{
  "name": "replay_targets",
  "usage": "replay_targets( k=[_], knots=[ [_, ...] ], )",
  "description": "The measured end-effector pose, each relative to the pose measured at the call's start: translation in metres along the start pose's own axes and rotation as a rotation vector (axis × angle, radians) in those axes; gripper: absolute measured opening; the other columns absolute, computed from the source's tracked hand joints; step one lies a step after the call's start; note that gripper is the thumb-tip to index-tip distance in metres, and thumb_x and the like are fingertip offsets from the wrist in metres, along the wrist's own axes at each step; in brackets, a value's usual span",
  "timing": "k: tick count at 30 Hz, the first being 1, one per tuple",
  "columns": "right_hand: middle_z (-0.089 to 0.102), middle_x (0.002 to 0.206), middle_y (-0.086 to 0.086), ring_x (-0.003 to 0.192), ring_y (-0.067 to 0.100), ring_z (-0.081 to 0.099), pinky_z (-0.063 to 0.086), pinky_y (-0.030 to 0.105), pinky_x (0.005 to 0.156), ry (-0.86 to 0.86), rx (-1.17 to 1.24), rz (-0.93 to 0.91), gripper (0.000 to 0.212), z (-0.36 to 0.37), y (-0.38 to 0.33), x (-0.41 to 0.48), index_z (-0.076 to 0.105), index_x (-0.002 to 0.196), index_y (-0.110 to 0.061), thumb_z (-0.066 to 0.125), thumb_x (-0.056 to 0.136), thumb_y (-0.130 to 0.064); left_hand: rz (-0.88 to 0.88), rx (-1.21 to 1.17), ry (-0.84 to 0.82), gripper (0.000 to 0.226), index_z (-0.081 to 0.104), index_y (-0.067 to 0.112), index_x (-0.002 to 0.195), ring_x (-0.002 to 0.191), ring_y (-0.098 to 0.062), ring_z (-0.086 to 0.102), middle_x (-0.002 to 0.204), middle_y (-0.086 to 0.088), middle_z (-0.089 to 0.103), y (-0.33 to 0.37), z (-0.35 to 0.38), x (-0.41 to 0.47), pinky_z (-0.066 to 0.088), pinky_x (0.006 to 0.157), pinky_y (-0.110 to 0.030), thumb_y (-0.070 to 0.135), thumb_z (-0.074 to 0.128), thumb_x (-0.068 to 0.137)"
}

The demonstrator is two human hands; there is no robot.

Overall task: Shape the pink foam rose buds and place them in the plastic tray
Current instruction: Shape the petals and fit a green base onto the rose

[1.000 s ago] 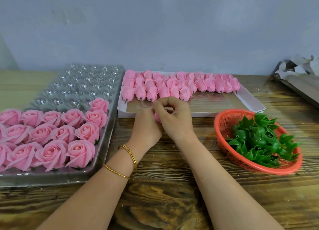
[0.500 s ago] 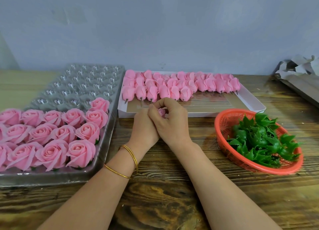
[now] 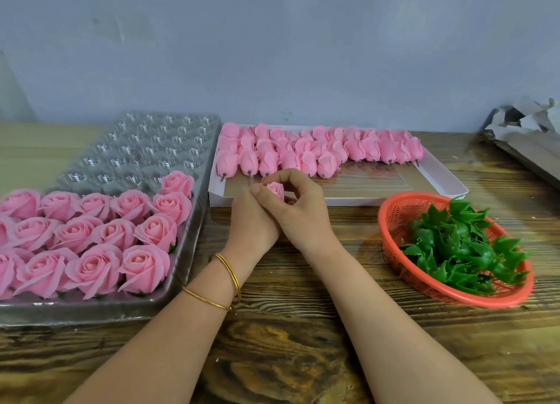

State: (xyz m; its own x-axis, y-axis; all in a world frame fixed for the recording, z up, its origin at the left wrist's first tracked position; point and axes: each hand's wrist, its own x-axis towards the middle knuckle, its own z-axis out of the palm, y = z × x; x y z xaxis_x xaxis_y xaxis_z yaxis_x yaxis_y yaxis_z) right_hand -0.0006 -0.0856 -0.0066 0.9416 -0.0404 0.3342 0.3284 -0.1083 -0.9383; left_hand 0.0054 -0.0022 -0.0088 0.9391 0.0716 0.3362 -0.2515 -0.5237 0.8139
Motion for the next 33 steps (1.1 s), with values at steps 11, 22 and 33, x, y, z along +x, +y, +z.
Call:
replay_targets(
  k=[11,22,33],
  knots=[
    [0.064,0.084,-0.002,0.076,0.004,0.058,0.049,0.022,0.077,-0.107,0.222,0.186,0.027,-0.004,-0.007,-0.001,0.061,0.093,-0.011,0.08,0.076,-0.003,0.01,-0.085,-0.003,0.014,0.072,0.016,0.083,0.078,-0.011,0.066,0.08,0.005,0.07,0.004,-0.003,-0.003,0.057,0.072,-0.033,0.009,0.061,0.087],
    [0.065,0.081,0.006,0.079,0.017,0.062,0.051,0.028,0.072,-0.213,0.486,0.355,0.019,-0.017,-0.013,0.007,0.065,0.092,-0.011,0.074,0.075,-0.009,-0.04,-0.192,0.07,0.009,0.073,0.017,0.082,0.074,-0.01,0.067,0.076,0.002,0.072,0.004,-0.002,-0.006,0.055,0.067,-0.032,0.009,0.071,0.079],
    [0.054,0.064,-0.004,0.066,0.009,0.049,0.039,0.024,0.062,0.041,0.187,0.159,0.029,0.003,-0.01,0.001,0.053,0.069,-0.016,0.06,0.096,-0.022,-0.001,-0.085,0.038,0.015,0.067,0.018,0.075,0.074,-0.011,0.064,0.074,0.002,0.069,0.005,-0.005,-0.006,0.053,0.065,-0.029,0.011,0.062,0.087]
  ],
)
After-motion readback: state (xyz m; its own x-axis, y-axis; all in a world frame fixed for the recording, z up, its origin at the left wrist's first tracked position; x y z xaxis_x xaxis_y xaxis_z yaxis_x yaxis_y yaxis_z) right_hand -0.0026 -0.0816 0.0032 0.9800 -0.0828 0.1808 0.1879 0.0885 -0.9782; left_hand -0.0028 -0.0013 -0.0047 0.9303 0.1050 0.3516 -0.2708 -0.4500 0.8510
